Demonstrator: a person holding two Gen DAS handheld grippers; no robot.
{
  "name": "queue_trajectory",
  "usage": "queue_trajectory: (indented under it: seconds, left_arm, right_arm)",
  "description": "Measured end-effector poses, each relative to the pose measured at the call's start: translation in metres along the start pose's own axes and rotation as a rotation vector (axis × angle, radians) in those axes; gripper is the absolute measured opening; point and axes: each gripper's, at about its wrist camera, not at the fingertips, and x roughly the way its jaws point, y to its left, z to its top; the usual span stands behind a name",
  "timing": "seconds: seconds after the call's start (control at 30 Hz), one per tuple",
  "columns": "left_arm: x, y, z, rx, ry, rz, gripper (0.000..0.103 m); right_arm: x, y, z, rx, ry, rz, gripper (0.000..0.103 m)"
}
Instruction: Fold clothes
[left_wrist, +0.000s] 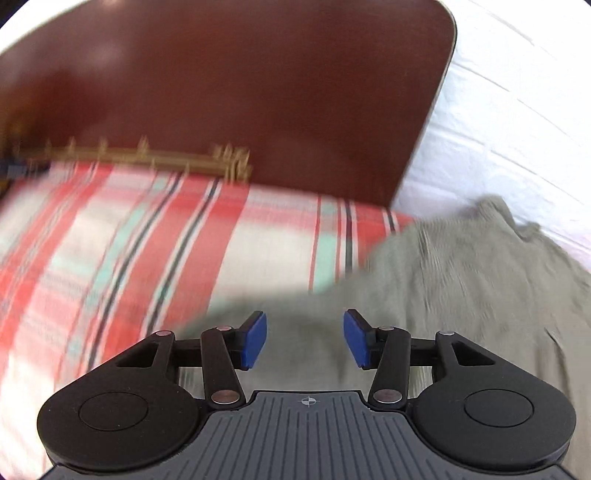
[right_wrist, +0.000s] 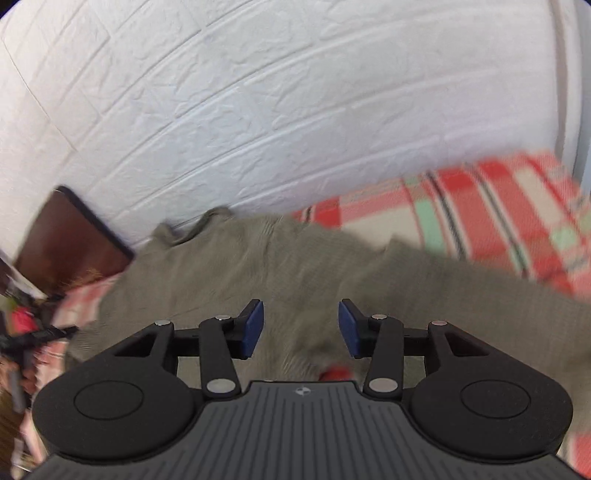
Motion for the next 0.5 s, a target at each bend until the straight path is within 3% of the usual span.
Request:
queue_trajectory:
  seconds: [0.1,0.23,0.33,0.5]
  left_arm:
    - [-0.010,0.012,-0.026,-0.040,0.052,-0.056,0.064]
    - [-0.006,0.013,-0.044,-0.085,0.099,-0.076,0.064]
    - [0.004,0.012,-0.047,-0.146,0.085,-0.078,0.069]
    - [0.023,0.004,-0.043,-0.224,0.055,-0.071,0.075]
  right_arm:
    - [-0.006,-0.012,-0.023,0.113,0.034,0.065,0.049]
    - [0.000,-0.028,-0.041,0.257,0.047,0.105,0.052]
    - [0.011,-0.035,-0.042,0.363,0.028,0.141,0.052]
    - [0.038,-0.037,-0.042,0.430,0.029,0.122,0.056]
